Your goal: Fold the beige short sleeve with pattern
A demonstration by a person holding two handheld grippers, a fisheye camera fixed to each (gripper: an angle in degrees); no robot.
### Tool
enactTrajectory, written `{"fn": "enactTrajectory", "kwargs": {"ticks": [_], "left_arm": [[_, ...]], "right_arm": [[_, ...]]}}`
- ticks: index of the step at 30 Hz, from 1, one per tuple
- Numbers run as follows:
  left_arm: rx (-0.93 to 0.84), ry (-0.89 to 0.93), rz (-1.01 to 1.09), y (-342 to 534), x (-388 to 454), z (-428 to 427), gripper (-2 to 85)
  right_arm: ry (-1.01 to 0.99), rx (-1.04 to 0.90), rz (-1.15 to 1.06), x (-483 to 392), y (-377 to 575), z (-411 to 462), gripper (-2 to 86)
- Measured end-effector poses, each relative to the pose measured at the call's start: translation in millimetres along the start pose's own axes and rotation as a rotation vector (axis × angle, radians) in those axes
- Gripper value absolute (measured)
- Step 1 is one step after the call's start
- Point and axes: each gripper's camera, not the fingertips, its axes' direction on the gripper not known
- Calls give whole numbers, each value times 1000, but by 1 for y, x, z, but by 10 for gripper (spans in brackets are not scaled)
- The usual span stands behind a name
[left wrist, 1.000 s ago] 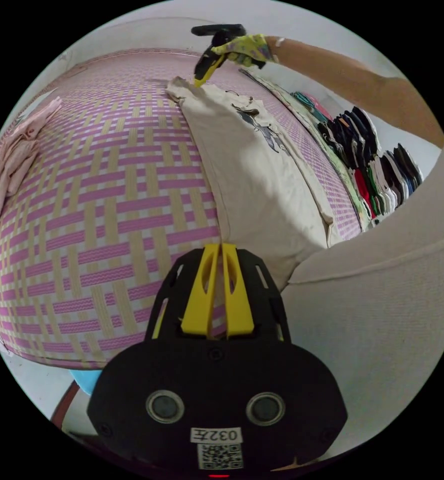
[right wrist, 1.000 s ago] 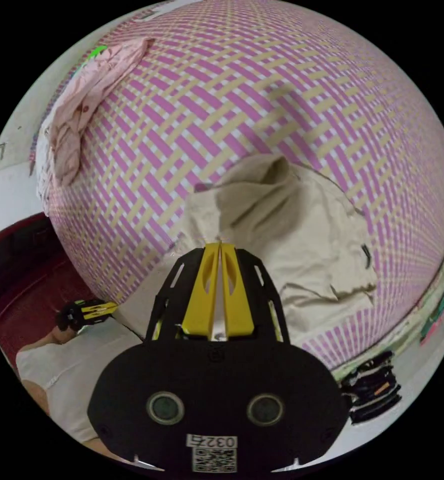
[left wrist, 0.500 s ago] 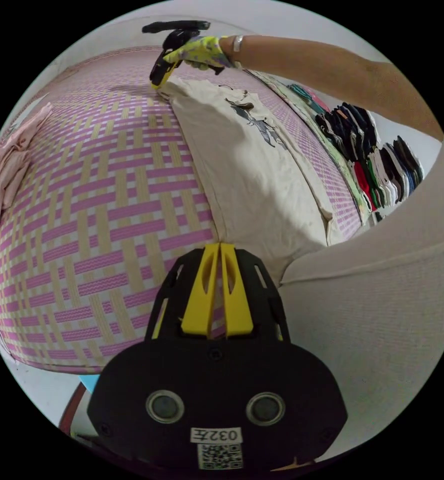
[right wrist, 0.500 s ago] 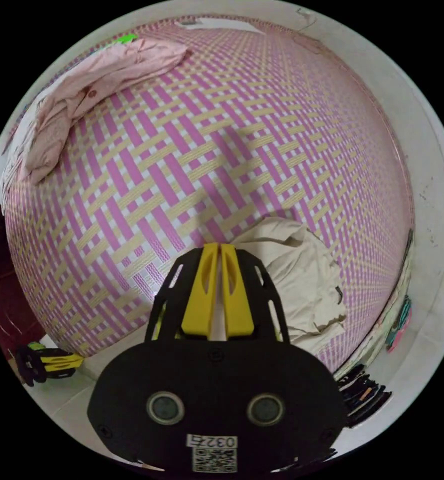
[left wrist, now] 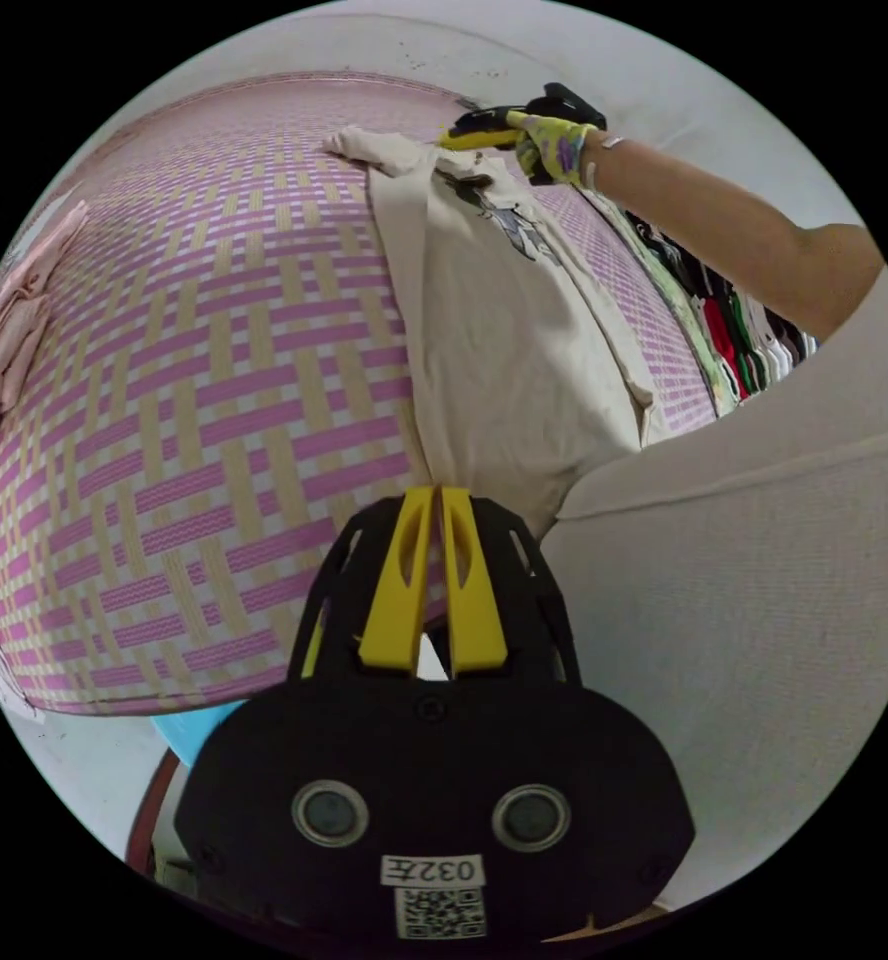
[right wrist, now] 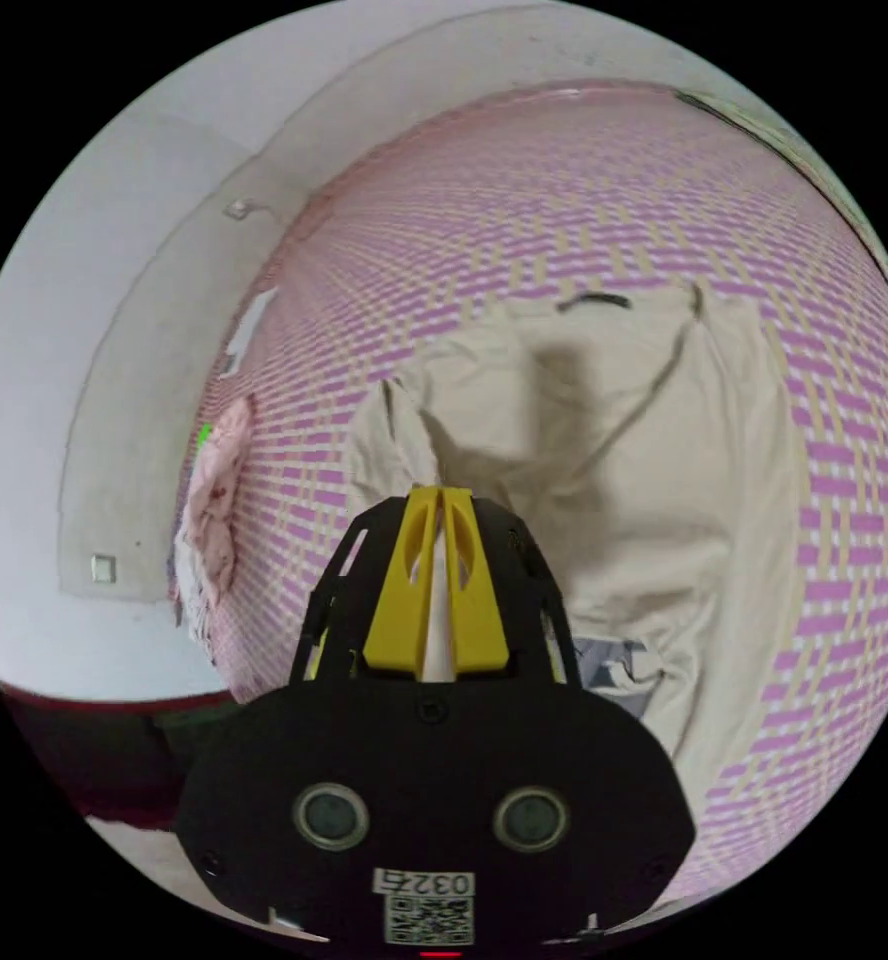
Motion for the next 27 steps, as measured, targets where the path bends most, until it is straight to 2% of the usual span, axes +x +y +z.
{"fn": "enactTrajectory", "kwargs": {"ticks": [3,8,9,11,14,17,20,27], "left_arm": [[-30,-46,-12,-3,9,-3,16],[-50,-20,-72,-8,10,-10,19],[-52,-9,-74,-8,10,-10,18],[-62,33,-86,-9,9,-12,13],[-80,21,-84,-12,12,-14,7],[-87,20,-97,-15,13,-16,4],[-107,13,-108,-20,14,-14,-4],[-139,7,-115,-27,13,-10,-11]], "right_arm": [[125,-24,110,31,16,5,47],[192,28,-237,-13,8,3,25],[186,4,-256,-14,4,7,28],[154,-195,-272,-4,-12,38,44],[194,-299,-352,-3,-7,58,61],[204,-285,-378,1,4,61,49],[237,-286,-415,4,12,63,-1],[189,-116,-411,12,29,25,12]]}}
